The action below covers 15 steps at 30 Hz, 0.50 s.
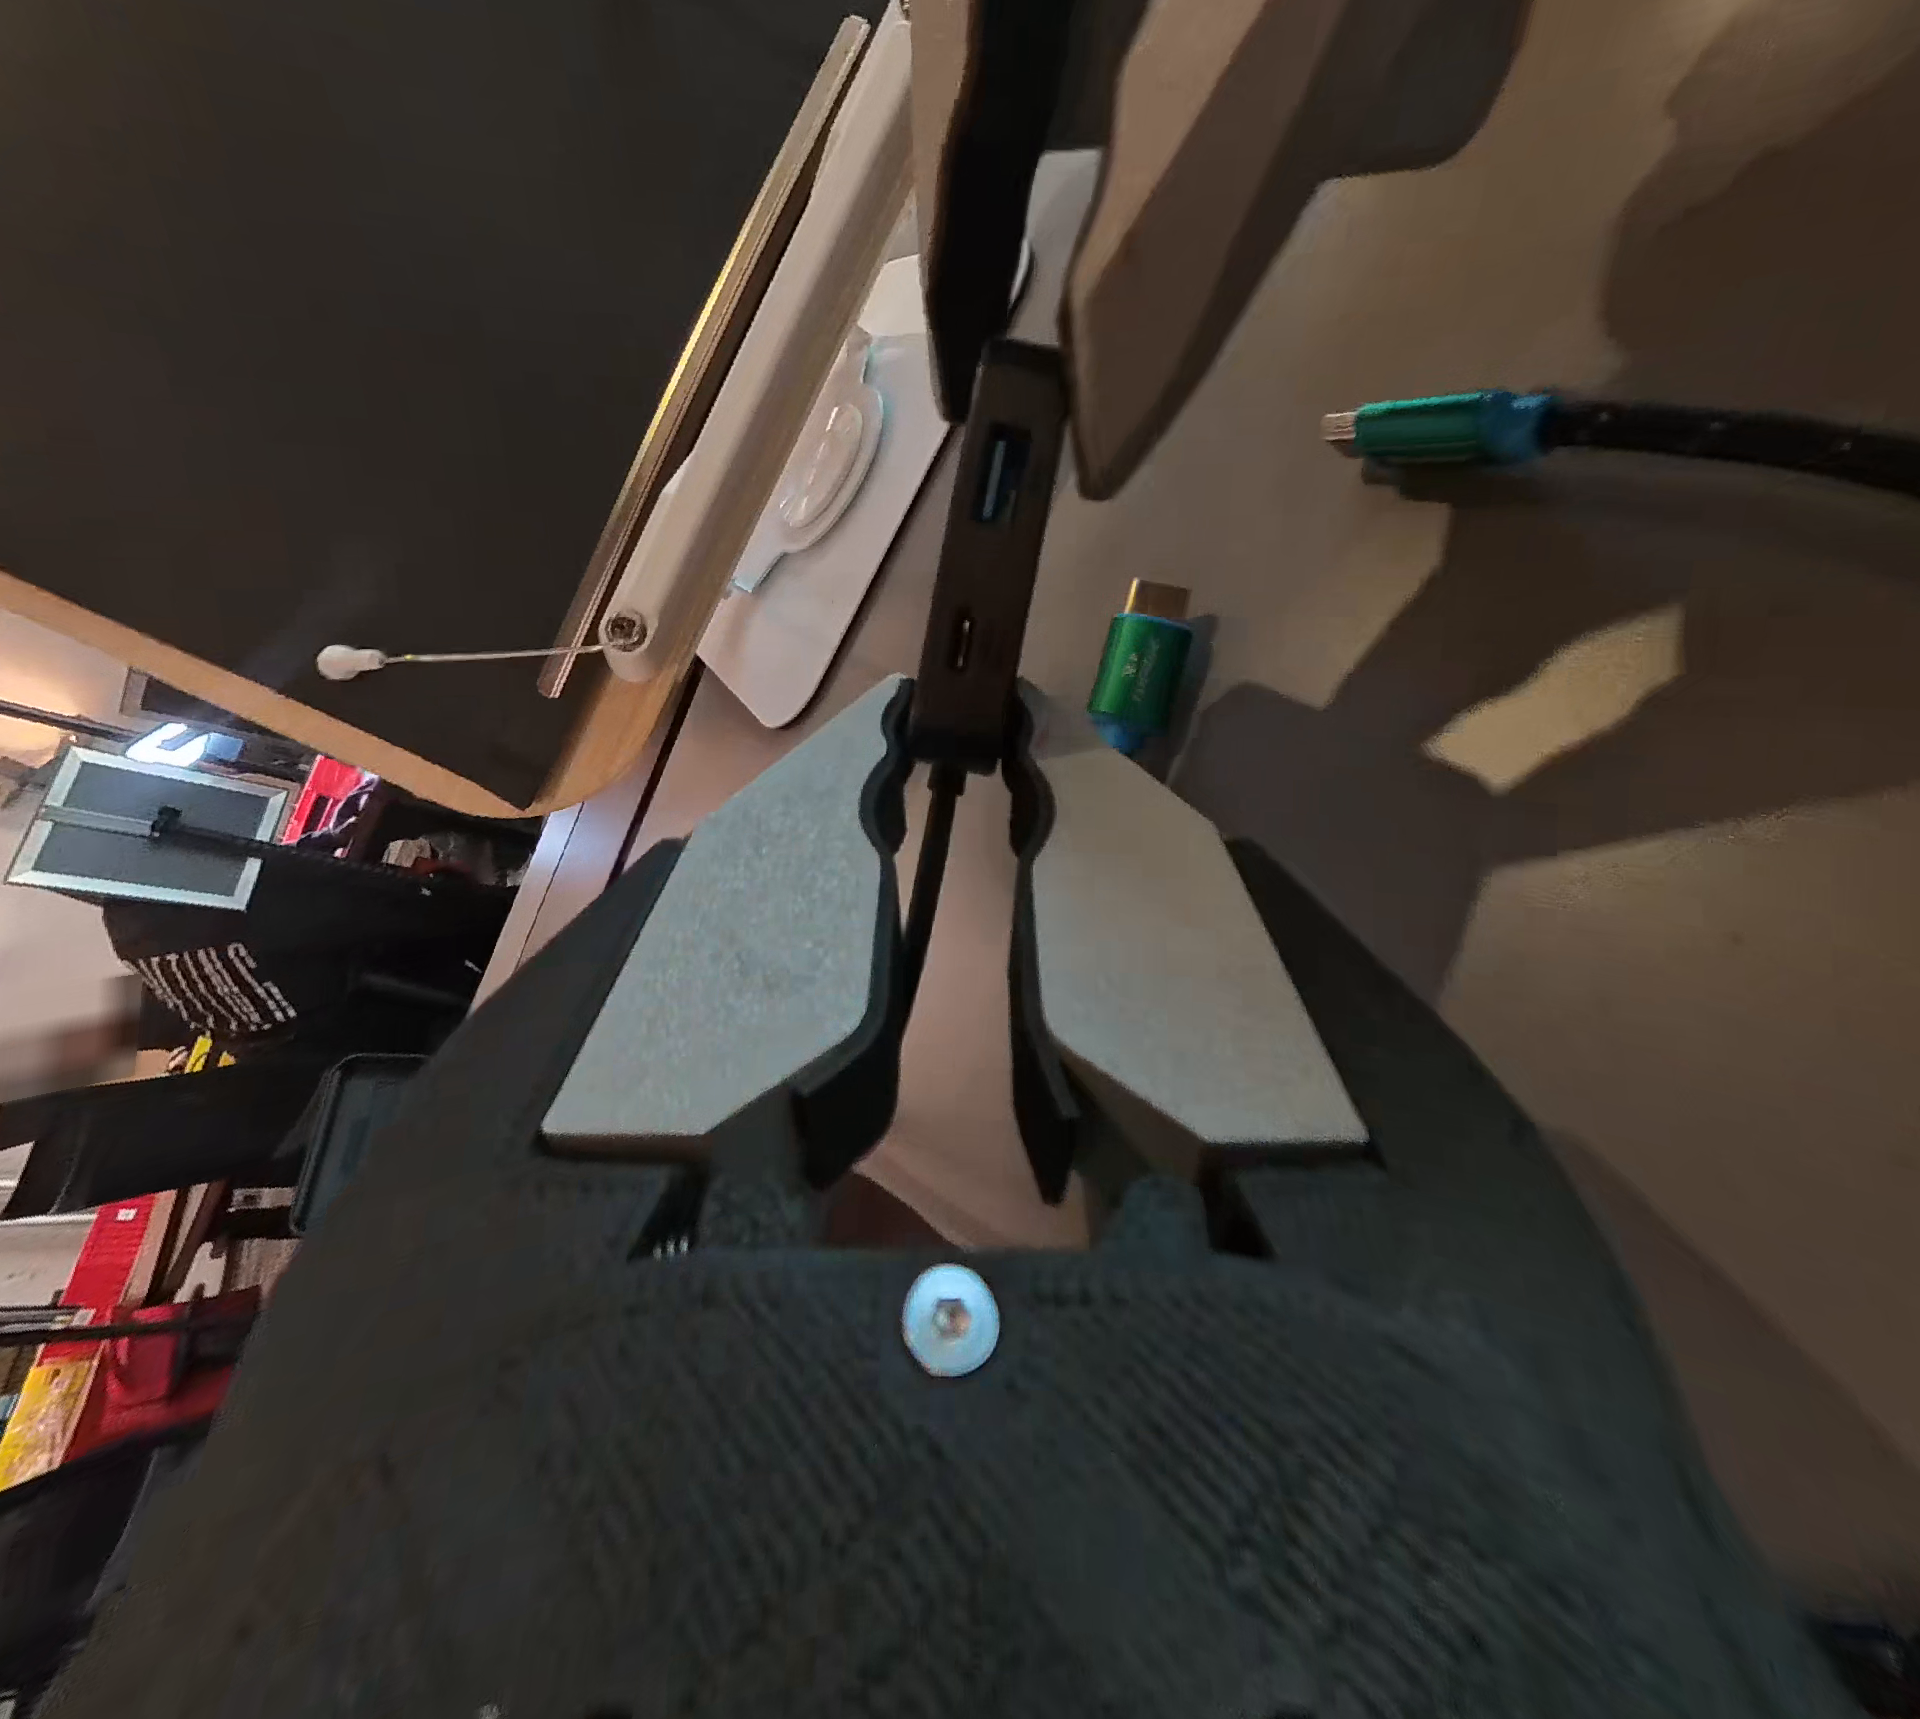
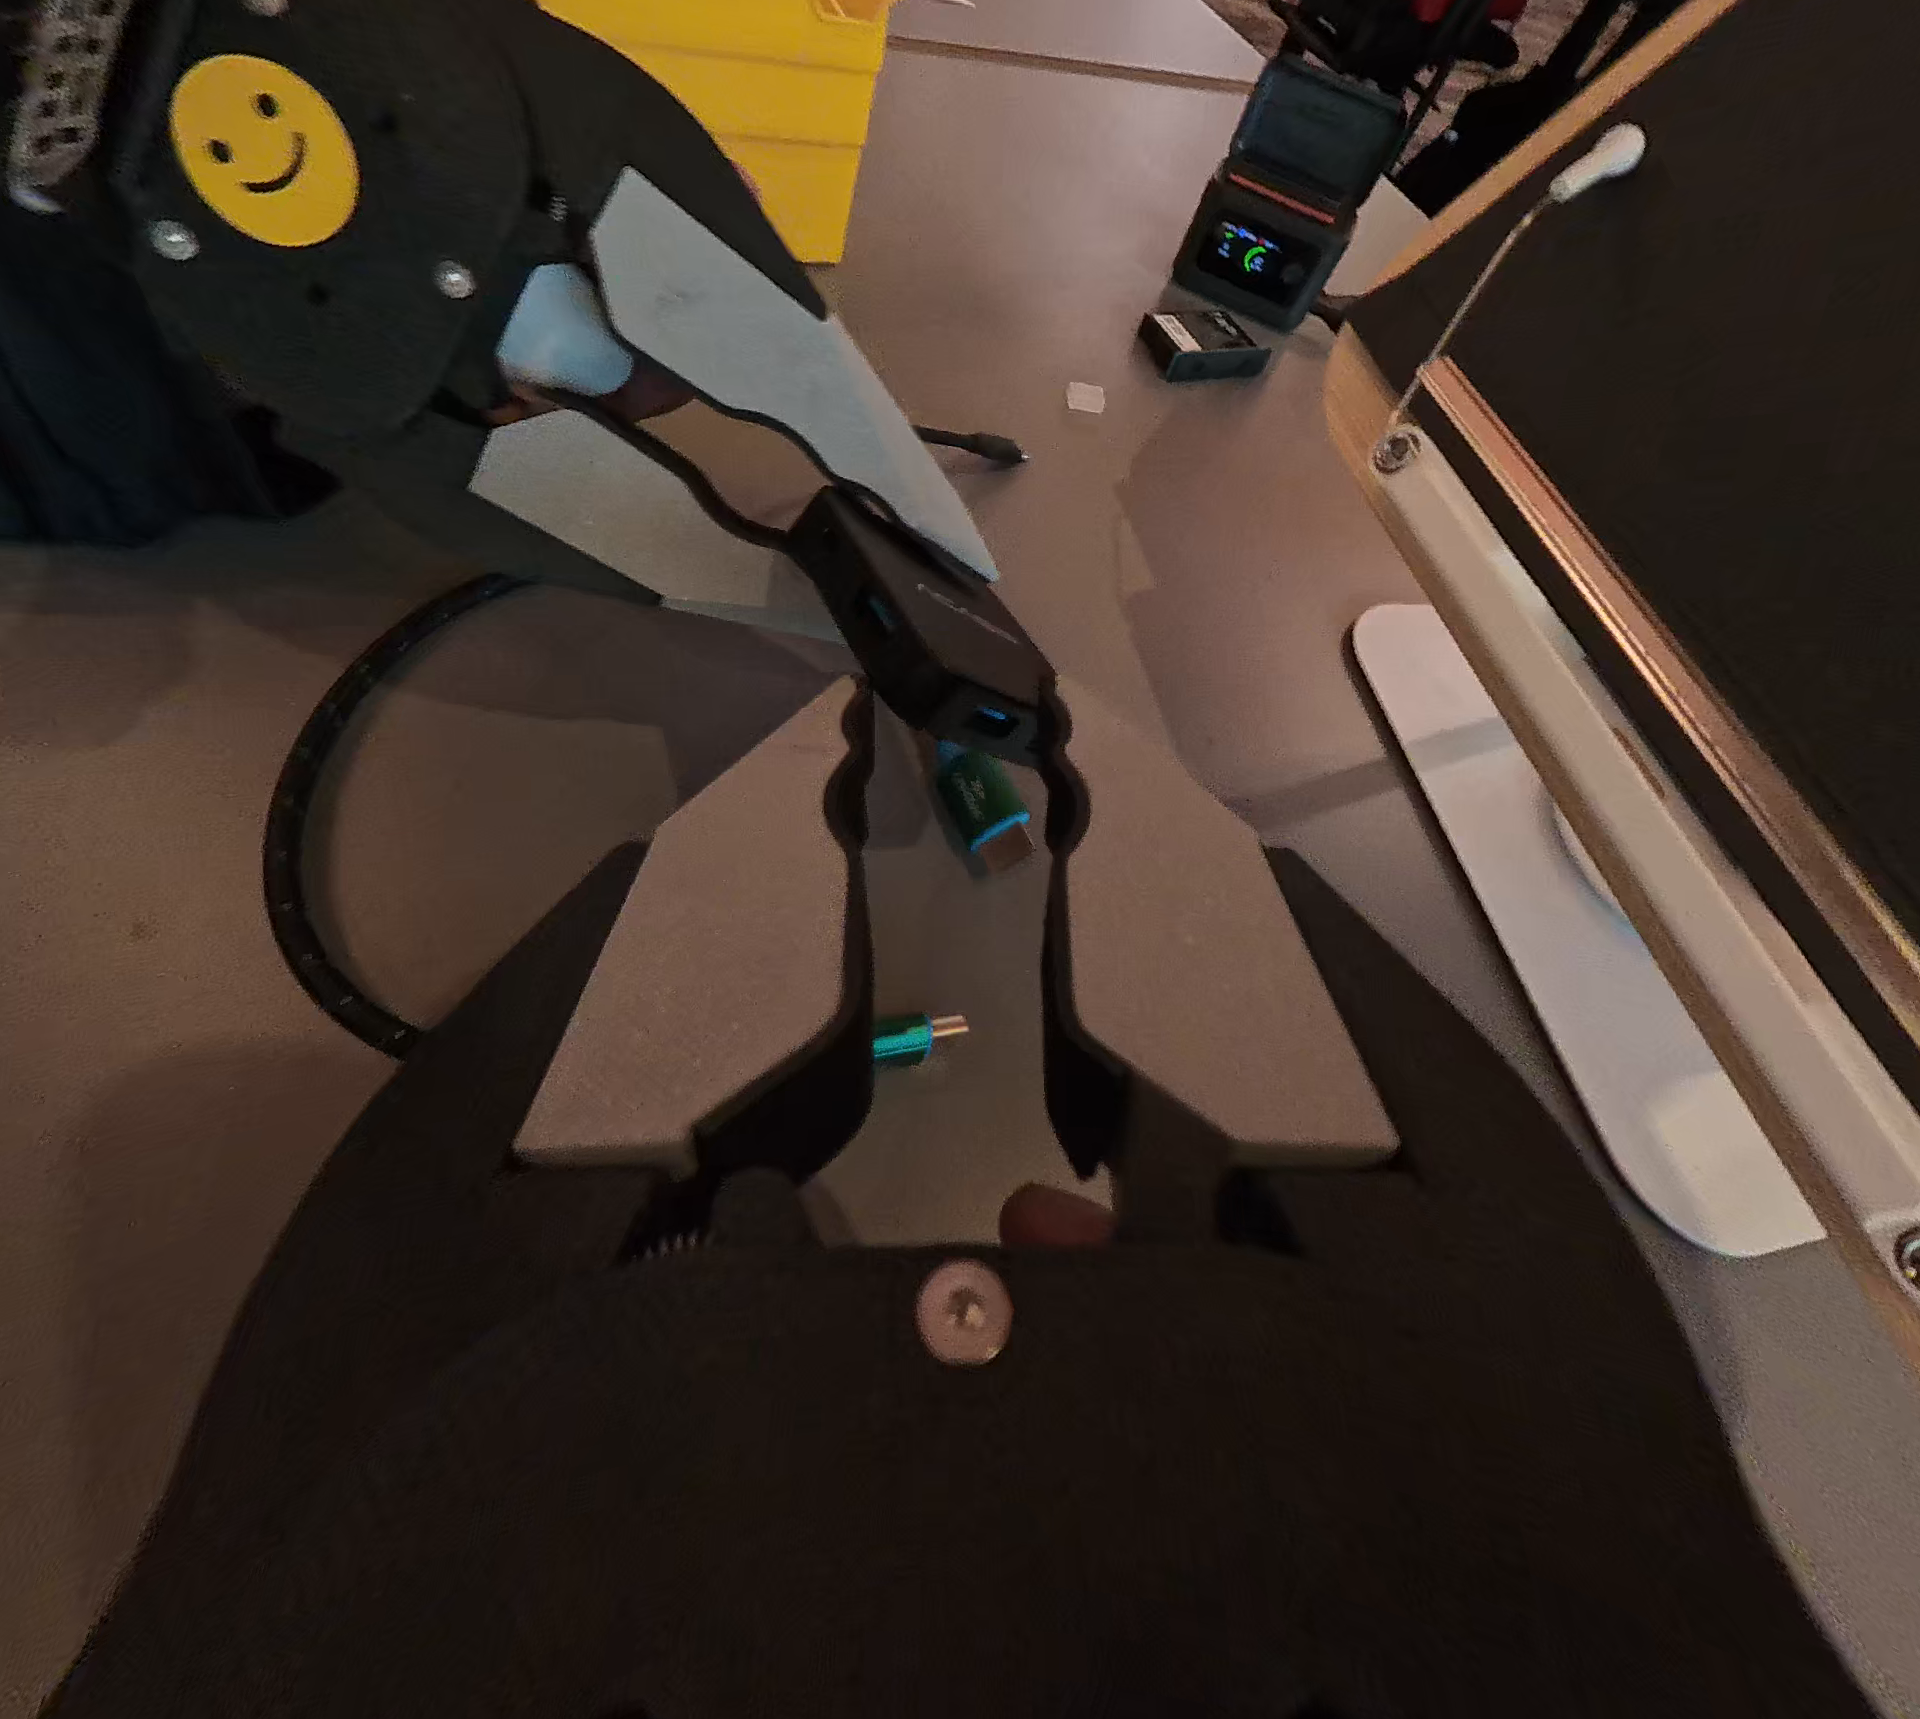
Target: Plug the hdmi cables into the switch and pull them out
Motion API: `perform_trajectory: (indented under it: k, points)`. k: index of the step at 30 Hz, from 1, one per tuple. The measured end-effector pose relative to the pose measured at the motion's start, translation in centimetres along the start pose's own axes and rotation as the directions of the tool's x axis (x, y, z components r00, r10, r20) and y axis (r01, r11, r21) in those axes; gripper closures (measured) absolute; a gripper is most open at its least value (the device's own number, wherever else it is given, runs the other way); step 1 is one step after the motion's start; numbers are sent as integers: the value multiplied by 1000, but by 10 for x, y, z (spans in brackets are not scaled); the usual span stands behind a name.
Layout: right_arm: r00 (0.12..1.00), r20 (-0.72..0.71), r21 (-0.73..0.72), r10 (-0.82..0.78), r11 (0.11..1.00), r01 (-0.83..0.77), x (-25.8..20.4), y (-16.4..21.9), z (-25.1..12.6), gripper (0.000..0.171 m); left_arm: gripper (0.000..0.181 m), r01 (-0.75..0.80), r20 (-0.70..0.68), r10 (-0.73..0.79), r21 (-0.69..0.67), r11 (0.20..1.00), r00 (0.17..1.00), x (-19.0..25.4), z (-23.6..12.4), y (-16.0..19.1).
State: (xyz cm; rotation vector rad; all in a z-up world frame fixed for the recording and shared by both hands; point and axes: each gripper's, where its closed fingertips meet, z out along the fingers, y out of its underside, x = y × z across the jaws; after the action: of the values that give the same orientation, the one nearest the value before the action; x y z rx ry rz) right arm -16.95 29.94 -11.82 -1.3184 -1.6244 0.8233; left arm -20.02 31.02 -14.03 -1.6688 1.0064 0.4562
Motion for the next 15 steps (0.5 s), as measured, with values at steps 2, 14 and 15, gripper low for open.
perform_trajectory:
  k: [2,14,15]
  points:
    - [999,-14,-8,47,999,-47,6,4,1,142,169,-21,-2,21,-5,1000,1000,2,1,0]
    - [988,-37,-28,147,989,-148,21,14,-2,151,170,13,-12,-12,62,998,1000,0,-2,-7]
    - [988,-37,-13,151,988,-152,22,11,-3,149,170,7,-7,-7,57,998,1000,0,-2,-6]
